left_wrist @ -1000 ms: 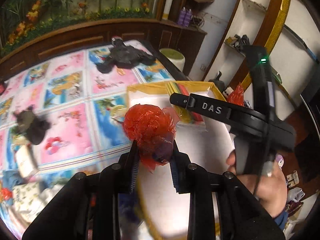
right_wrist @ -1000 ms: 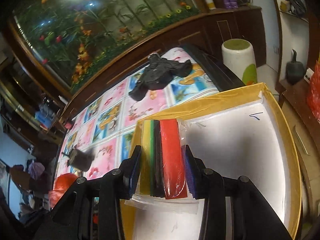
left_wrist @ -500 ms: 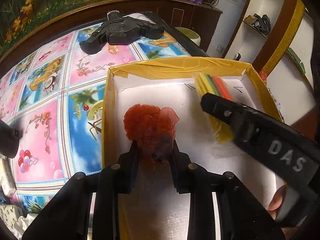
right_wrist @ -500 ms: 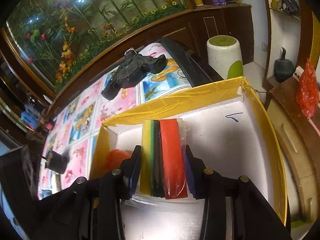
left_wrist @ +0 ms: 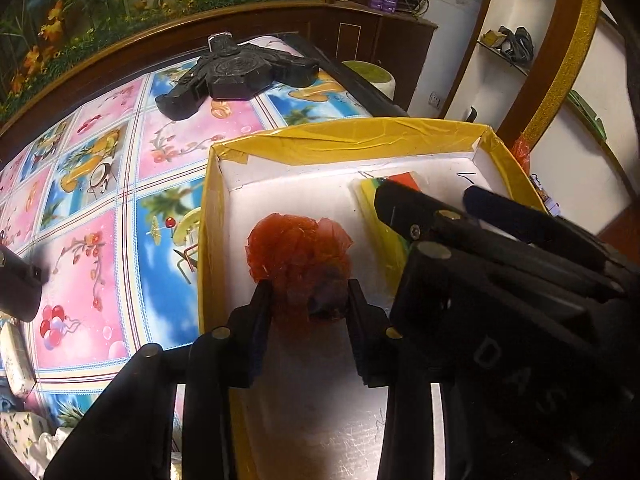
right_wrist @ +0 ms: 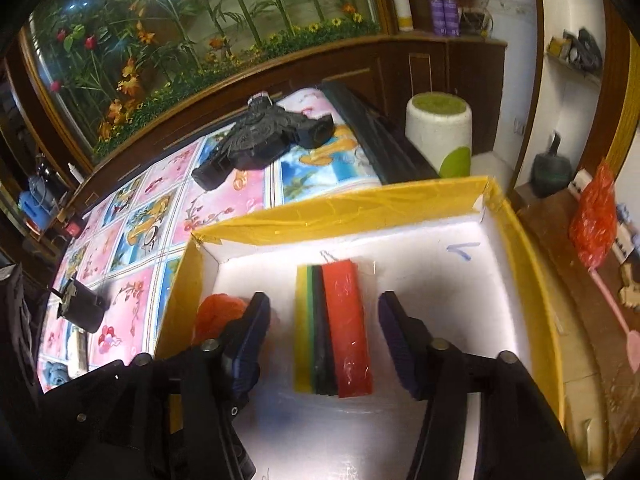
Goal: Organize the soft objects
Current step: 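Lower both items into the white box and open both tools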
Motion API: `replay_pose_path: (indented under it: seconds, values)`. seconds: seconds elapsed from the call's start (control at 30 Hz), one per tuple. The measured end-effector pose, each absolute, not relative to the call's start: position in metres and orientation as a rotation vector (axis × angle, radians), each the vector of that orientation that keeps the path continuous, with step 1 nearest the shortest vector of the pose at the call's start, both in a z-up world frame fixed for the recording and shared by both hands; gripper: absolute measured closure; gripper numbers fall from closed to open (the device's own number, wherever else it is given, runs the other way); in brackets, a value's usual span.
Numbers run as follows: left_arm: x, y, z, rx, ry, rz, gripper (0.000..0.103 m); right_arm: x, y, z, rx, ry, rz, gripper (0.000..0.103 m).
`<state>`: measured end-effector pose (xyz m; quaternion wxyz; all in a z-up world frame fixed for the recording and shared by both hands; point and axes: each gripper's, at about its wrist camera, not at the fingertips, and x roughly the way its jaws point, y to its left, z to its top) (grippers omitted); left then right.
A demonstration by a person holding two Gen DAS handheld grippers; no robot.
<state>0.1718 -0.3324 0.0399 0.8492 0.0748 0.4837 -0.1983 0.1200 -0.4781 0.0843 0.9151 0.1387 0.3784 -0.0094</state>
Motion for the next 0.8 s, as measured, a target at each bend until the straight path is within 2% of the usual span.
replay_pose_path:
  seconds: [0.13,0.27,0.8]
  values:
    - [0.169,-0.33,0.046,0.125,1.002,-0.432,0.069,0.106,-0.471,0.098,0.228,0.713,-0.06,0.037]
    - [0.167,-0.328,0.052,0.104,0.978,-0.439,0.05,0.092,-0.462,0.108,0.184,0.652,-0.102,0.036]
    - [0.148,-0.312,0.077,0.06,0.923,-0.462,0.05,0.067,-0.441,0.121,0.115,0.535,-0.176,0.033]
